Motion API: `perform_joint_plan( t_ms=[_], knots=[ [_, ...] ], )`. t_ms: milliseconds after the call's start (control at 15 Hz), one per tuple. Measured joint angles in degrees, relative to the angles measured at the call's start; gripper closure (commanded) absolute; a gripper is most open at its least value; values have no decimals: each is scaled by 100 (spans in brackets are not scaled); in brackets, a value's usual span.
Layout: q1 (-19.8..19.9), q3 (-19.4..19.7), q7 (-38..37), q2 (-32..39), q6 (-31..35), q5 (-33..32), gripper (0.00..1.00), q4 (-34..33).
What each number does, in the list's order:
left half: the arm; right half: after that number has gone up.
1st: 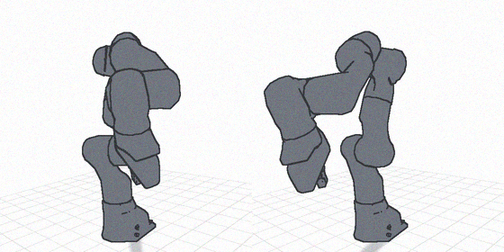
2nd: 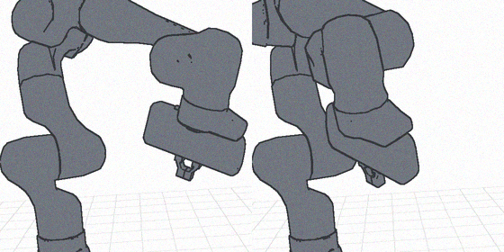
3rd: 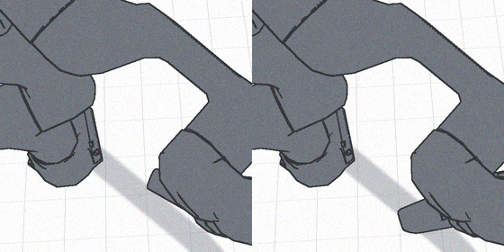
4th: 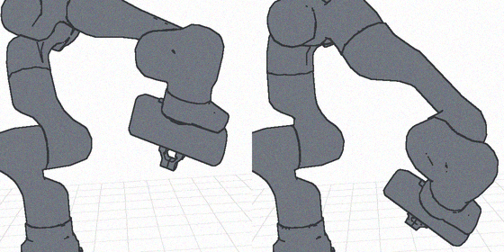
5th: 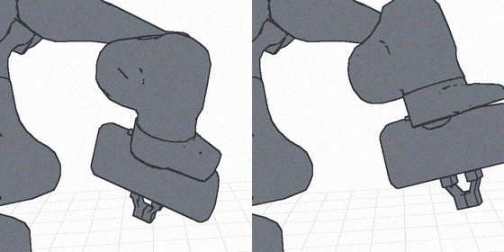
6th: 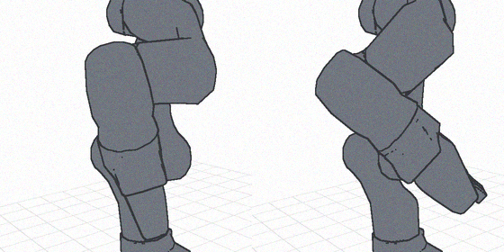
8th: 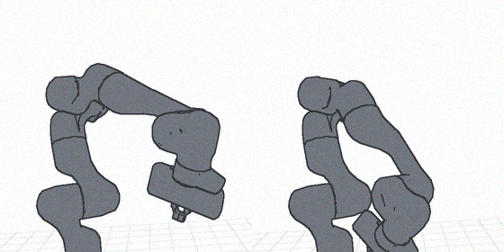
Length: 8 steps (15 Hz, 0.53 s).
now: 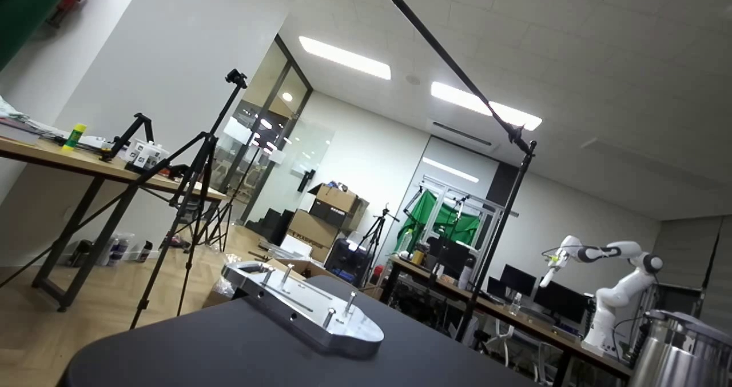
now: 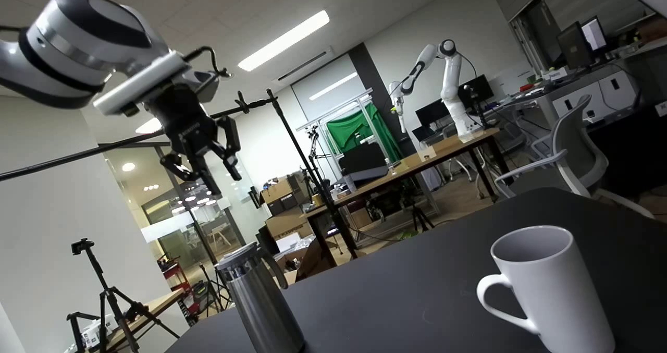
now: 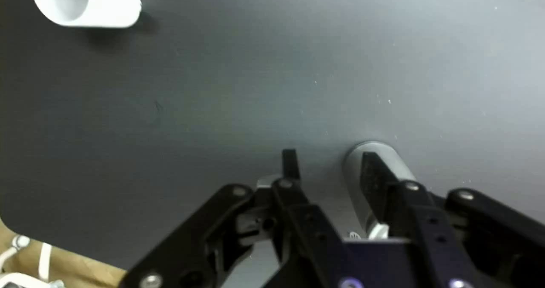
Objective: Push down the nozzle of the drinking bottle
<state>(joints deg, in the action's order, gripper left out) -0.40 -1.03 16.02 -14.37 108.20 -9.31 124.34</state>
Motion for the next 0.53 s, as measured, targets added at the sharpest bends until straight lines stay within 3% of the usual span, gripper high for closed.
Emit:
perform_joint_plan(
  t_ms=[67,267,533],
  knots=[
    [78,92,12,-278,-261,-120,44,147],
    [277,312,107,-921,-813,-335,26,480],
    [281,300,116,-1011,-825,-340,26,582]
  ],
)
